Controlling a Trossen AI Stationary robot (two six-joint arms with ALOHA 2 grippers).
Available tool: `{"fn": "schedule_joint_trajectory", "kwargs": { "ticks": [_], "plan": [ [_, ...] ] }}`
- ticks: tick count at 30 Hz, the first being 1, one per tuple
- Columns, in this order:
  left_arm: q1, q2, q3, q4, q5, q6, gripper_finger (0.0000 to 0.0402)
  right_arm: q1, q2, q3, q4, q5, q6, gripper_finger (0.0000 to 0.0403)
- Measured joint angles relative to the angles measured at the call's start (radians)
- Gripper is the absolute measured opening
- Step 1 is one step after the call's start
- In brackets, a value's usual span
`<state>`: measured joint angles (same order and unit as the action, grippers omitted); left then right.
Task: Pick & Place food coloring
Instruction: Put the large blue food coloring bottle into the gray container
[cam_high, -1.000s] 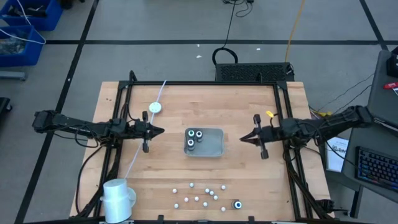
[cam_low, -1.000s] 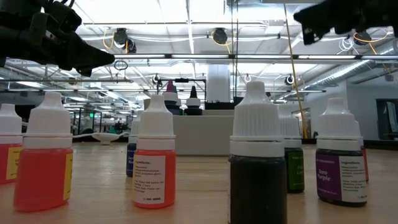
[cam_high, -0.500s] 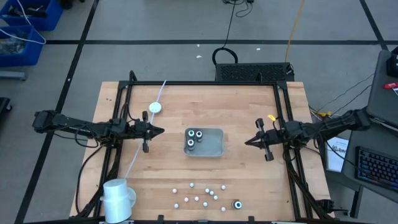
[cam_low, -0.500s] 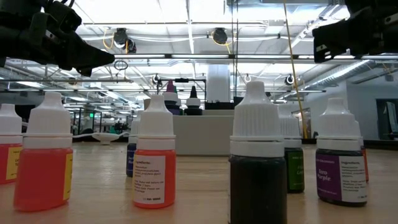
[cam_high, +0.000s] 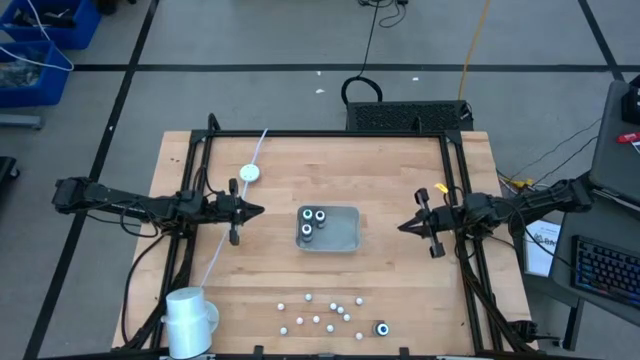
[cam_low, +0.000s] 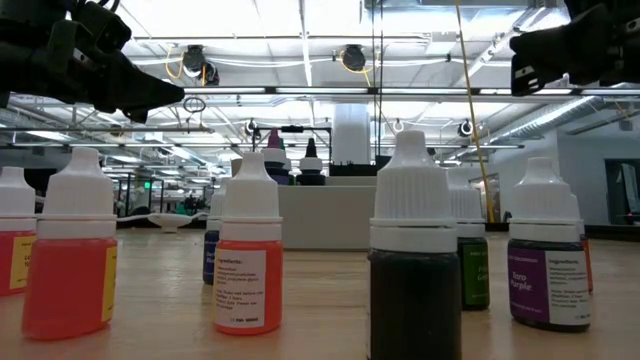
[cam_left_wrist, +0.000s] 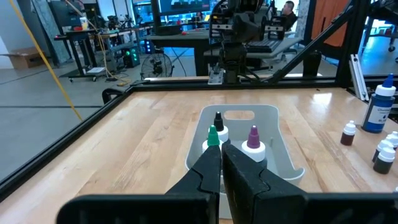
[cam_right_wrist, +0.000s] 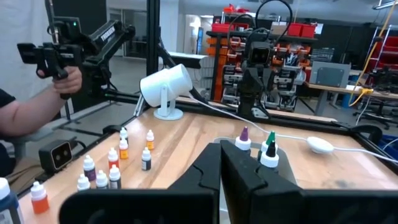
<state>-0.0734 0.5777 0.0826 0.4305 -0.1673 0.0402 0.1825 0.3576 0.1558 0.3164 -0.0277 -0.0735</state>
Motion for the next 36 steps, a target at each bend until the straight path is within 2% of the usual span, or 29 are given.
{"fn": "schedule_joint_trajectory", "kwargs": {
  "ticks": [8,13,23,27,29,33,36],
  "plan": [
    [0.0,0.0,0.0,-0.001,0.0,-0.001,0.0021,0.0,0.0,0.0,-0.001,-0.003,-0.017,0.0001],
    [0.0,0.0,0.0,-0.001,0.0,-0.002,0.0021,0.021,0.038,0.0,0.045,-0.052,-0.01,0.0004],
    [0.0,0.0,0.0,-0.002,0.0,-0.023,0.0021,0.172,0.339,0.0,0.357,-0.022,0.062,0.0036],
    [0.0,0.0,0.0,-0.018,0.0,-0.032,0.0021,0.263,0.478,0.043,0.437,-0.014,0.063,0.0066],
    [0.0,0.0,0.0,-0.022,0.0,-0.046,0.0021,0.314,0.55,0.092,0.43,0.032,0.062,0.0088],
    [0.0,0.0,0.0,-0.024,0.0,-0.046,0.0021,0.399,0.694,0.211,0.336,0.095,0.041,0.0143],
    [0.0,0.0,0.0,-0.024,0.0,-0.046,0.0021,0.455,0.786,0.283,0.286,0.066,0.006,0.0188]
  ]
}}
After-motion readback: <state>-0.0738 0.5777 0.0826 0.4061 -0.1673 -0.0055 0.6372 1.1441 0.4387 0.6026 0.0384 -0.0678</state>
